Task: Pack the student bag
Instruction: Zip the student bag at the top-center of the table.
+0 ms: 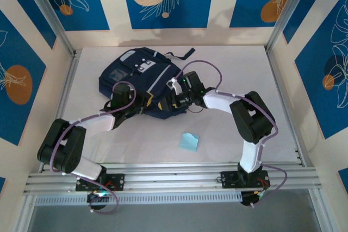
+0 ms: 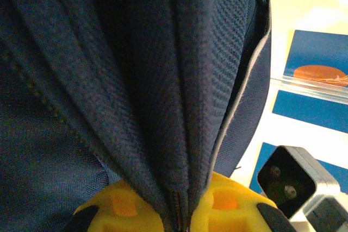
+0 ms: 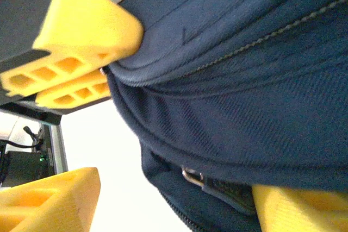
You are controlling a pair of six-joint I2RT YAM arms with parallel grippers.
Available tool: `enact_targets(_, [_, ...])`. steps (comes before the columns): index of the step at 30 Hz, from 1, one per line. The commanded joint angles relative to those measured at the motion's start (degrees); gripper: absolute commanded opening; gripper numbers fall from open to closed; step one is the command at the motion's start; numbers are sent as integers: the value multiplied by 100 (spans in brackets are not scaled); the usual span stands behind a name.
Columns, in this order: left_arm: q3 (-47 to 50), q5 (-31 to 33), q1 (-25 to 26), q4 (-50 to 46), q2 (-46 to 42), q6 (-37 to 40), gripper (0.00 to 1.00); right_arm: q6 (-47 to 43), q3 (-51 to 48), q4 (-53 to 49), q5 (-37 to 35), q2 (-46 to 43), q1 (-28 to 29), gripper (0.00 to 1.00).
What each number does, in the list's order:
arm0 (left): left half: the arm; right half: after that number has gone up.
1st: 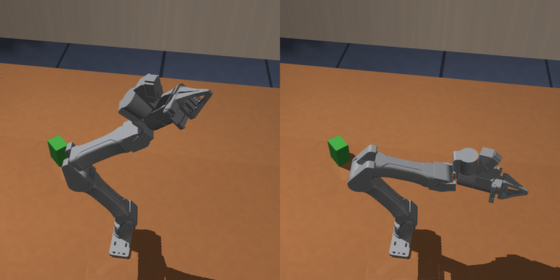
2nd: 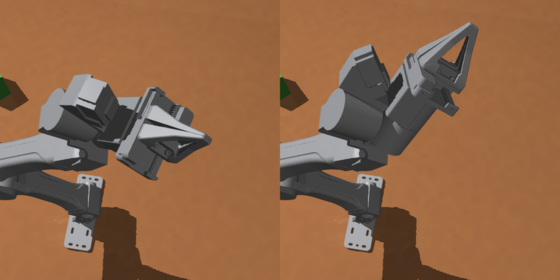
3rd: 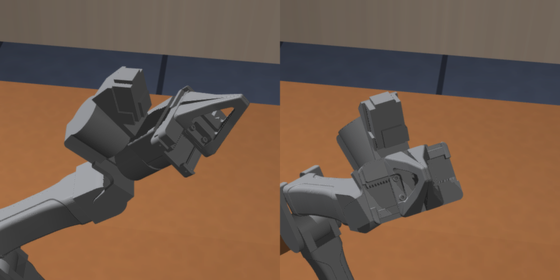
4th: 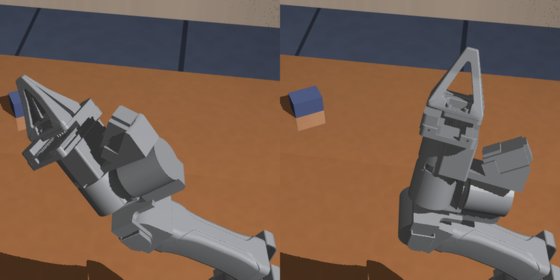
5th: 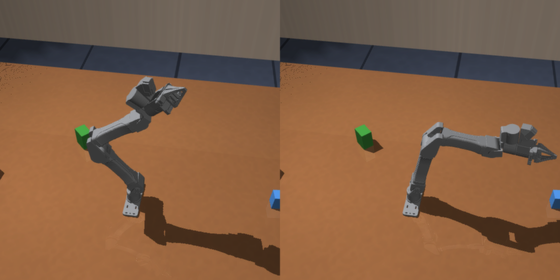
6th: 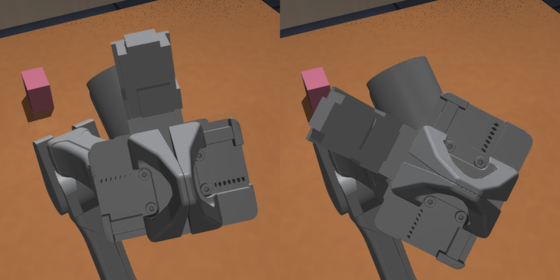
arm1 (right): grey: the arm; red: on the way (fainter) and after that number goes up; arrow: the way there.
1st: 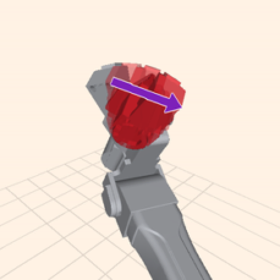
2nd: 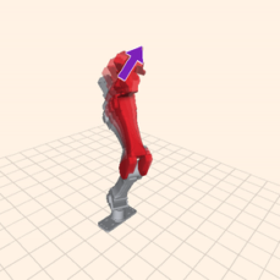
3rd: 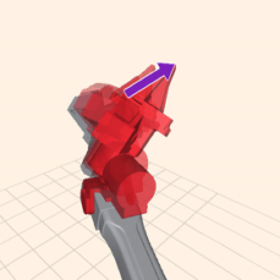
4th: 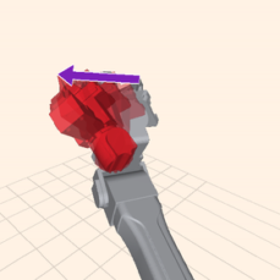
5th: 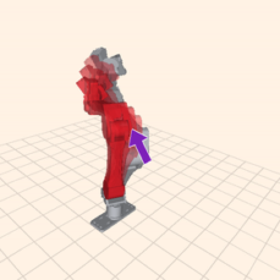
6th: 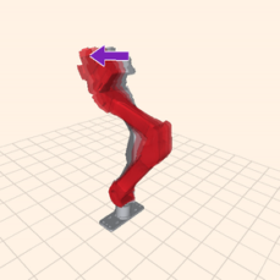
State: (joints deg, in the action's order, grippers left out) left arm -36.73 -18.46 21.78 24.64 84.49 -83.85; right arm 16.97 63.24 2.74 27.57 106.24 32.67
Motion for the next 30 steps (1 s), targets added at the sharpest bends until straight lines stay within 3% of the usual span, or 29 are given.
enact_targets(1, [-179,89,-160,849,-30,119,0,-109,-66,-535,129,-164,169,66])
enact_targets(5, [-177,62,-165,781,-60,152,0,-150,193,-795,-124,55,170,42])
enact_targets(12, [-86,75,-169,666,-161,202,0,-171,355,-916,-669,230,161,17])
enact_targets(15, [-58,38,-172,607,-161,226,0,-181,380,-973,-806,190,123,0])
enact_targets(20, [96,-50,-222,565,-143,261,0,-422,345,-1357,-1365,-15,65,0])
enact_targets(28, [160,-574,-345,-235,-222,806,0,-1409,899,-3091,-4432,-85,199,0])
enact_targets(30, [149,-668,-355,-422,-249,925,0,-1557,978,-3228,-4843,-87,223,0])
